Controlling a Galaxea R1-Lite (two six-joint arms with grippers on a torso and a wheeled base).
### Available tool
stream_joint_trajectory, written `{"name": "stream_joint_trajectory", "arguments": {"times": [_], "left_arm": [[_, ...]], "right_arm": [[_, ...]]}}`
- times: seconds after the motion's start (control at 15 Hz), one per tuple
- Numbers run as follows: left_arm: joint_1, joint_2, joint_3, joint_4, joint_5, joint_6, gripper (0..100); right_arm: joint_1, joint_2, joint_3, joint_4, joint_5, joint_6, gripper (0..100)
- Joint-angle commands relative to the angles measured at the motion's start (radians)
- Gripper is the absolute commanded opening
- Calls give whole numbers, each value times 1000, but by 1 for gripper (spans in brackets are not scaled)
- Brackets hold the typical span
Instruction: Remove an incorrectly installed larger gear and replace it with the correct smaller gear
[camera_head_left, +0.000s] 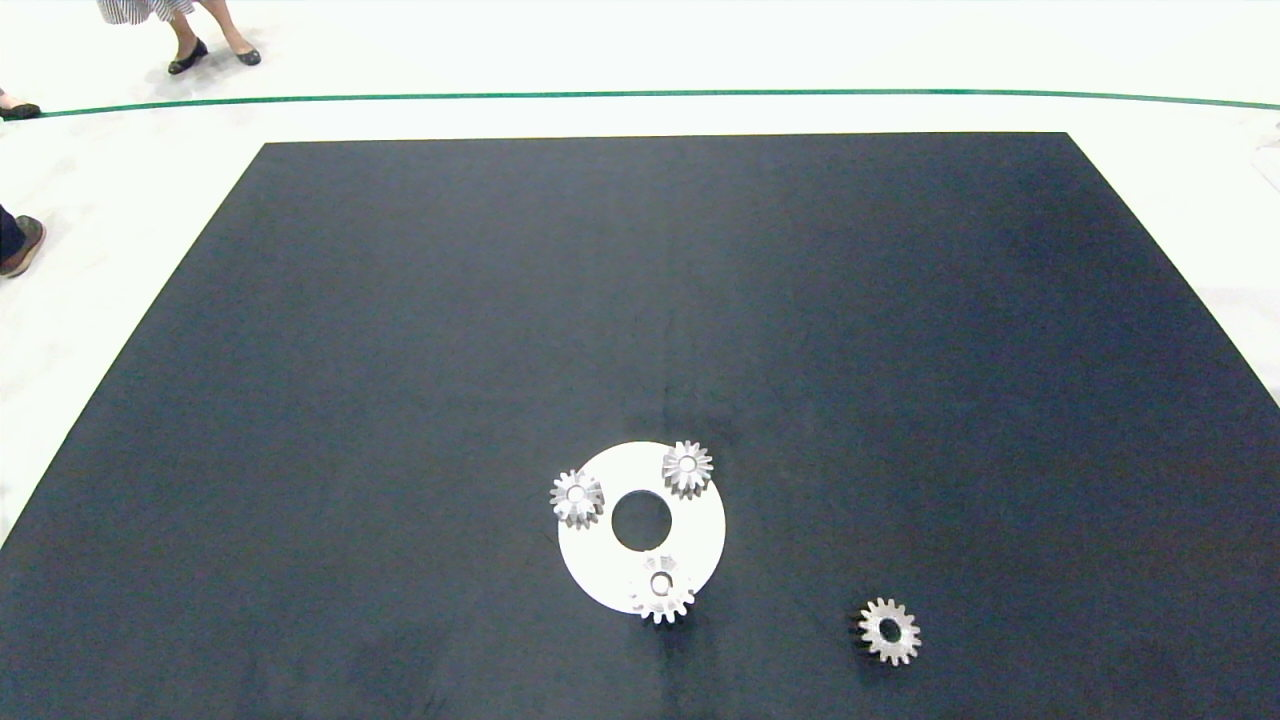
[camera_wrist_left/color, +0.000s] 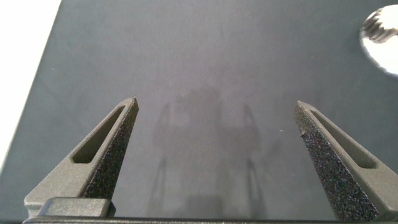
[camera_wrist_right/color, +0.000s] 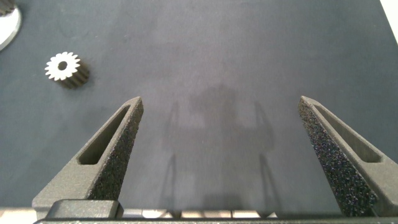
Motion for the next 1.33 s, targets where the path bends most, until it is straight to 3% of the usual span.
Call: {"name": "stream_joint_trajectory", "arguments": {"times": [0.07,0.2,0.27,0.47,0.53,0.6,0.73,0.8,1.0,1.07,1.33], "left_arm": [[8,282,-472,336,4,125,100],[83,481,-687,400,13,148,100],[135,587,-799,456,12,148,100],[144,800,-1072,627,13,142,100],[143,834,-1115,663,13,126,100],[141,854,-1132,667,13,116,100],[143,881,-1161,667,13,114,100],[141,885,-1161,667,13,114,100],[143,880,-1162,669,13,114,100],[143,880,-1165,669,12,114,100],[141,877,-1179,672,12,114,100]], "right_arm": [[26,140,-299,248,49,-21,100],[27,267,-397,261,81,-84,100],[29,331,-439,261,90,-133,100],[27,508,-535,262,165,-252,100],[36,564,-571,262,176,-282,100],[53,600,-592,262,176,-295,100],[200,753,-673,262,159,-308,100],[269,824,-712,264,135,-308,100],[506,1025,-807,259,4,-303,100],[570,1084,-833,258,-13,-303,100],[730,1267,-922,241,-16,-300,100]]}}
